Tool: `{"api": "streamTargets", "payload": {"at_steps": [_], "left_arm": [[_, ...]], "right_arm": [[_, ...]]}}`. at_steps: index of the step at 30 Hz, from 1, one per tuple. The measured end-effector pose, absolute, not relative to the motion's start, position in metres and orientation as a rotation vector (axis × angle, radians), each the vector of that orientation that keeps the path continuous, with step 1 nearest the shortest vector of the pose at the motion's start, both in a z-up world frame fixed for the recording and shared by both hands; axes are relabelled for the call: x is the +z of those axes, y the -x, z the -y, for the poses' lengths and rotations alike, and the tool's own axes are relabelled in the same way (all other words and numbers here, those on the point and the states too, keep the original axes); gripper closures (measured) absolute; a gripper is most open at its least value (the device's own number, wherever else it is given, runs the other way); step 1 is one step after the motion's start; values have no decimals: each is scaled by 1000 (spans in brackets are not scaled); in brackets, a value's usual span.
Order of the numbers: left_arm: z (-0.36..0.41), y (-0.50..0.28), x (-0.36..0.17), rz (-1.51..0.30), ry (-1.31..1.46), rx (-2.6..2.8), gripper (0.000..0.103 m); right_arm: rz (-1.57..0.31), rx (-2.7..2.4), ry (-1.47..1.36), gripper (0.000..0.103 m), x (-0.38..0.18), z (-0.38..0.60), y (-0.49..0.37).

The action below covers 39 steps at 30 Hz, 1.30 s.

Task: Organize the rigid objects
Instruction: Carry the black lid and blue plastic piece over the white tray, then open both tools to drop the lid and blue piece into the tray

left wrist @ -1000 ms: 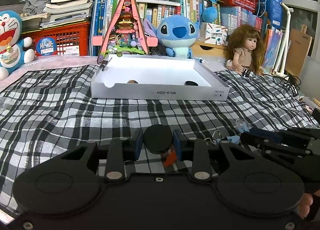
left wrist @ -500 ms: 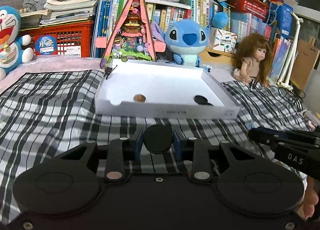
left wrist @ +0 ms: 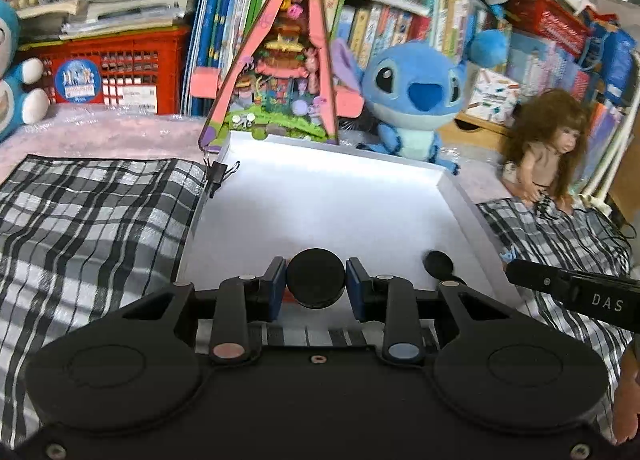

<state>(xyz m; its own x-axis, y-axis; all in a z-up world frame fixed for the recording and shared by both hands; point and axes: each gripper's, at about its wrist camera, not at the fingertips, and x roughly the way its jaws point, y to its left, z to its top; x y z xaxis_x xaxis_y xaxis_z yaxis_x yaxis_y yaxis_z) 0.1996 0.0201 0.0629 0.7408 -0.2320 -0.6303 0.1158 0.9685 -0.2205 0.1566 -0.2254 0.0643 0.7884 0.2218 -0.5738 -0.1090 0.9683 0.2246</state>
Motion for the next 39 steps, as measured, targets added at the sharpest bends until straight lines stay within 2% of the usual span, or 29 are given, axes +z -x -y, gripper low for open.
{"api": "streamTargets", "payload": {"at_steps": [11,21,39], "left_arm": [[-11,-270,39,-795,171,-136,73],[-1,-283,23,-812,136,-133,73],[2,-285,16,-786,84,-111,73]], "right_arm": [[-768,144,-175,83,55,209,-234],[-809,118,-123,83,31,194,-261],[-809,98,-120,83,24,197,-269]]}}
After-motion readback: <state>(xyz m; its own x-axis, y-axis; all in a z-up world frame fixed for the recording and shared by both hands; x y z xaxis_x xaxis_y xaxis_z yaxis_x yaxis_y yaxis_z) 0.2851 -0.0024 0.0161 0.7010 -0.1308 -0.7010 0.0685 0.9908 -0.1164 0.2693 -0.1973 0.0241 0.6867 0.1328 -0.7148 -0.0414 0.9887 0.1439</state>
